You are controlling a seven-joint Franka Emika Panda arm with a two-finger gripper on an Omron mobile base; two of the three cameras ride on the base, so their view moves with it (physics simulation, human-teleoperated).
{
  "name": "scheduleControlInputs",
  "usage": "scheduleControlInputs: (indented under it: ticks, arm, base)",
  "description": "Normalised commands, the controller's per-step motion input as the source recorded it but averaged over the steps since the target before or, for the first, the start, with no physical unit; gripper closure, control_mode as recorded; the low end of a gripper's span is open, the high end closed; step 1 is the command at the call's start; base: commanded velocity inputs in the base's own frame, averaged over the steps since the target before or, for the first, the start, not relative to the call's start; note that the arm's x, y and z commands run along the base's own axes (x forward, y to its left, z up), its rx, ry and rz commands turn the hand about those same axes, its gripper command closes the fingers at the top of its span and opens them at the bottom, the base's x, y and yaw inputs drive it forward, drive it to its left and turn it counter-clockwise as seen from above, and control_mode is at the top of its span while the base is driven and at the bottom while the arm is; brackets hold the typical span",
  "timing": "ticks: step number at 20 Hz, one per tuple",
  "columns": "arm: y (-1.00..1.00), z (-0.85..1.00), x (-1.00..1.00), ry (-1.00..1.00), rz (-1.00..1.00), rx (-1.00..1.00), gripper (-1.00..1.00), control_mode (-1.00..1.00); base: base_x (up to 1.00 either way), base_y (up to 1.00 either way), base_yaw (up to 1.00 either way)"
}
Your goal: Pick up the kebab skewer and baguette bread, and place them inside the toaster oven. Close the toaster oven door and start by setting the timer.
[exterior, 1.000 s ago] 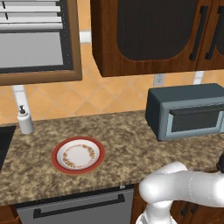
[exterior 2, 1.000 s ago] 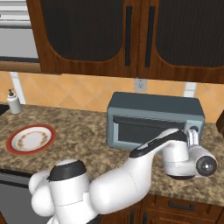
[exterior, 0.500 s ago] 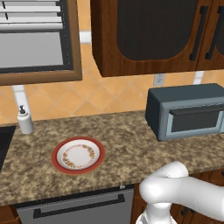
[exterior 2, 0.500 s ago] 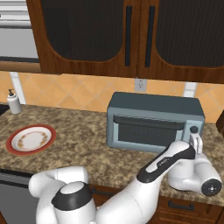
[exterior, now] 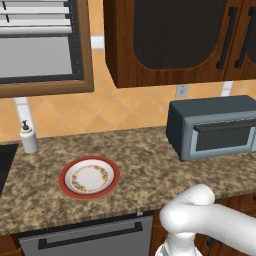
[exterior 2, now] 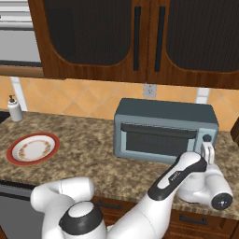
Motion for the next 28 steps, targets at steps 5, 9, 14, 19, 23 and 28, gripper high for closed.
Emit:
scheduleControlInputs:
  ticks: [5, 9, 14, 19, 23, 28]
  arm:
    - [-0.03, -0.03, 0.13, -0.04, 0.00, 0.00, -1.00, -1.00]
    - [0.00, -0.06, 0.01, -0.08, 0.00, 0.00, -1.00, -1.00]
    - [0.00, -0.13, 0.00, -0.06, 0.00, 0.00, -1.00, -1.00]
    - [0.00, -0.03, 0.03, -0.06, 0.01, -0.05, -1.00, -1.00]
    - [0.00, 0.00, 0.11, -0.06, 0.00, -0.11, -1.00, -1.00]
    - [0.00, 0.00, 0.00, -0.03, 0.00, -0.16, -1.00, -1.00]
  base:
    - [0.00, 0.00, 0.00]
    - [0.00, 0.00, 0.00]
    - [0.00, 0.00, 0.00]
    - [0.00, 0.00, 0.00]
    - [0.00, 0.00, 0.00]
    - [0.00, 0.00, 0.00]
